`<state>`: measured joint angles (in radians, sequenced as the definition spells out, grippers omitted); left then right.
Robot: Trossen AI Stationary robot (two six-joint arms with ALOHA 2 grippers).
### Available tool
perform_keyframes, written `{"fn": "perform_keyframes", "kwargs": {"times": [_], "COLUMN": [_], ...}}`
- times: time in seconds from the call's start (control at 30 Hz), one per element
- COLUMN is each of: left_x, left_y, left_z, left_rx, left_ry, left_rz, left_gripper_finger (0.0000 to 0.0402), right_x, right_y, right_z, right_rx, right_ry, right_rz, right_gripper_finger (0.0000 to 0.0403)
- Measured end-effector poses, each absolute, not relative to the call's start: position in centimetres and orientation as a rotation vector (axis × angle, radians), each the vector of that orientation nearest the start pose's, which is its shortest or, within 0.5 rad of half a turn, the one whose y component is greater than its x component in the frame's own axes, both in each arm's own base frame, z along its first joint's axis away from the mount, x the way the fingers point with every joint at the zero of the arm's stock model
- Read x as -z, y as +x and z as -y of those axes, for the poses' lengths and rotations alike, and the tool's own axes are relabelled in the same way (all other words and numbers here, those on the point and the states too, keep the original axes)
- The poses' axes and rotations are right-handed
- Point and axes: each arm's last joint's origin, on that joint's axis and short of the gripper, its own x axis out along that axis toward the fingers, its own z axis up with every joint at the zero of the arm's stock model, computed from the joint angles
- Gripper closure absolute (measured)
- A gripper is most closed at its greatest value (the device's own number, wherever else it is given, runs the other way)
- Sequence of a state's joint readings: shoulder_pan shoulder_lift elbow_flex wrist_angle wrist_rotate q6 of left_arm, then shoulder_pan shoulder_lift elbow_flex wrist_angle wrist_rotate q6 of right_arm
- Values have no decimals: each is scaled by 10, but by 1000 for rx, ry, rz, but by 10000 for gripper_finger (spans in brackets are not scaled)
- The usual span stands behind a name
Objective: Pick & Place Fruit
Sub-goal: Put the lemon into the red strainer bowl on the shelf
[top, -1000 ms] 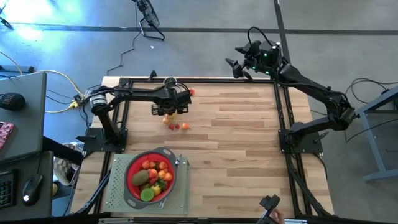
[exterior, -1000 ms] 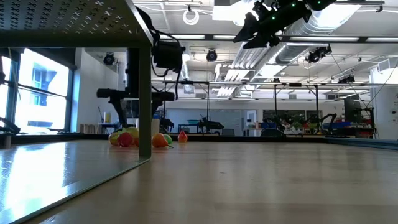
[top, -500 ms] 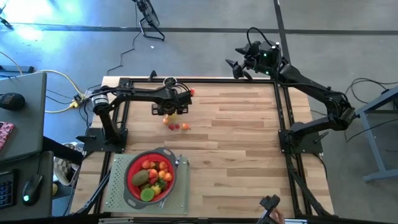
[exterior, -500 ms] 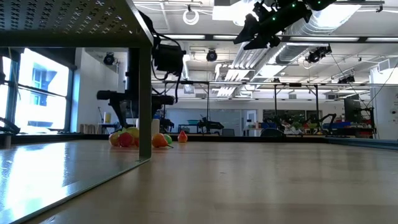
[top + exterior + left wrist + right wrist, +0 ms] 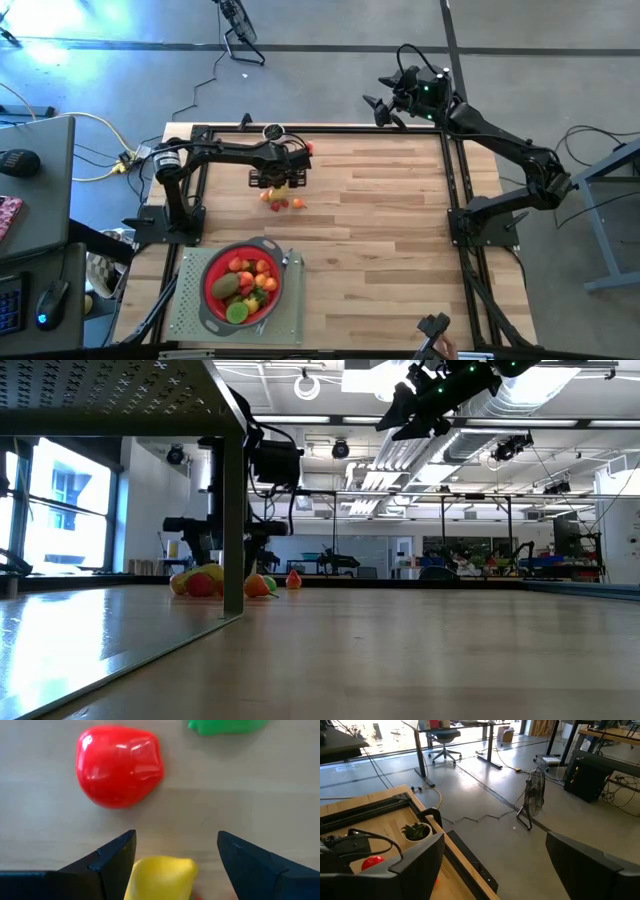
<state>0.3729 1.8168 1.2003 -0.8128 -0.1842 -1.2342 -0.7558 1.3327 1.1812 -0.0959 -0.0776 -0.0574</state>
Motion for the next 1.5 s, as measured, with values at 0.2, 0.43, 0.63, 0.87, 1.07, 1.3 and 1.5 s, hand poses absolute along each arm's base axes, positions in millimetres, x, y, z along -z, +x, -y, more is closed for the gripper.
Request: {"fn": "perform_keyframes", "kwargs": {"times": [0.2, 0.43, 0.63, 0.87, 1.07, 1.3, 1.5], "left_x": [-171, -176, -177, -176, -176, -176, -170], "left_y": [307, 303, 303, 307, 310, 309, 312], "left_z": [-124, -122, -121, -119, -113, -114, -116], "left_rx": [-1246, -1204, -1180, -1184, -1198, -1224, -1238], "left_ry": [-1120, -1113, -1114, -1177, -1211, -1188, -1176], "left_rz": [-1021, -1073, -1077, -1047, -1034, -1015, -1009], "left_gripper_finger": [130, 130, 130, 130, 130, 130, 130], "right_x": [-359, -359, -358, -358, -358, -358, -359], "right_y": [222, 222, 222, 222, 222, 222, 222], "right_z": [206, 206, 206, 206, 206, 206, 206], "right_rx": [668, 668, 667, 667, 664, 664, 665], "right_ry": [47, 47, 52, 51, 24, 23, 22], "right_rz": [-249, -250, -261, -260, -263, -261, -259], "right_gripper_finger": [62, 62, 62, 62, 62, 62, 62]}}
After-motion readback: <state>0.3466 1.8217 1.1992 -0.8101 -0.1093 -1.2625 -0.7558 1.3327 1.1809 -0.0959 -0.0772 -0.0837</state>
